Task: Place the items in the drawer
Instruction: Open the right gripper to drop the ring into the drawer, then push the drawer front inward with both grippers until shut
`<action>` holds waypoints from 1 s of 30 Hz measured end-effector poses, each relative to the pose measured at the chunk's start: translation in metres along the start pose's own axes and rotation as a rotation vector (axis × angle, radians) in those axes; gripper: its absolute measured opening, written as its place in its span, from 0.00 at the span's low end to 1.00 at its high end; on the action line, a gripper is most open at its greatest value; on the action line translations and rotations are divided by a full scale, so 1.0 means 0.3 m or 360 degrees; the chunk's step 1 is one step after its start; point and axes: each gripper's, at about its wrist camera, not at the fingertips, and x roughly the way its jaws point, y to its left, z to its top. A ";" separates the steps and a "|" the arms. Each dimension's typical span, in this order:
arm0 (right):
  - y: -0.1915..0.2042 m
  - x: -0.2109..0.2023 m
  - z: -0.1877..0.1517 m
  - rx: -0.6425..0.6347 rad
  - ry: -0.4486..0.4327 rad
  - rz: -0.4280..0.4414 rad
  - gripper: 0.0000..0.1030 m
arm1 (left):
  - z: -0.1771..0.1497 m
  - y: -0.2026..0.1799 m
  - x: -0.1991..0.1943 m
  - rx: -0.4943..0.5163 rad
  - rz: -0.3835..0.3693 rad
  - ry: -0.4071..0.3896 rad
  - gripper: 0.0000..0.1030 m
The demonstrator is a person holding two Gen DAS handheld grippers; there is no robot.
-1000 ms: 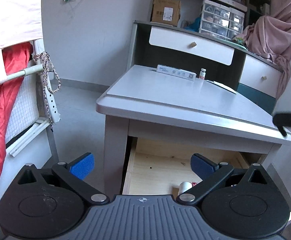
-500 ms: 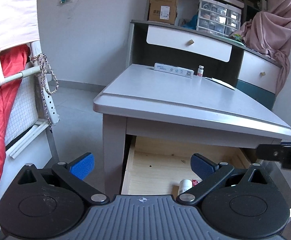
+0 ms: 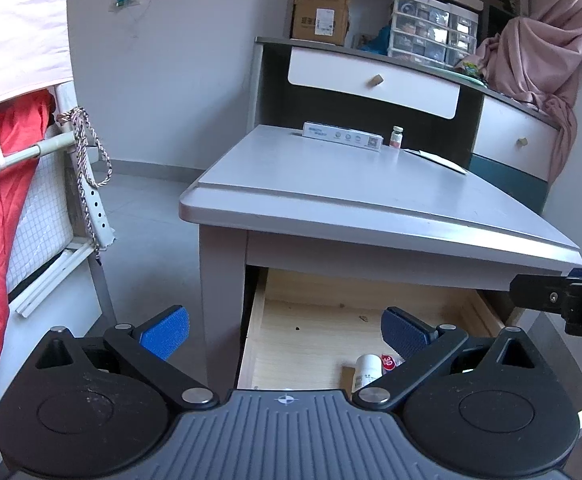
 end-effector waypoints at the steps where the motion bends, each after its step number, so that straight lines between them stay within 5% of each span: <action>1: 0.000 -0.003 -0.001 -0.0009 -0.0005 -0.0006 0.71 | -0.001 -0.003 -0.003 0.0007 -0.0006 -0.0001 1.00; 12: -0.049 -0.081 -0.126 -0.0004 0.0018 -0.0082 0.71 | -0.039 -0.060 -0.067 0.0132 -0.0042 -0.0032 1.00; 30: -0.101 -0.154 -0.329 0.0134 0.0209 -0.0149 0.84 | -0.209 -0.101 -0.217 0.0160 -0.0139 0.0147 1.00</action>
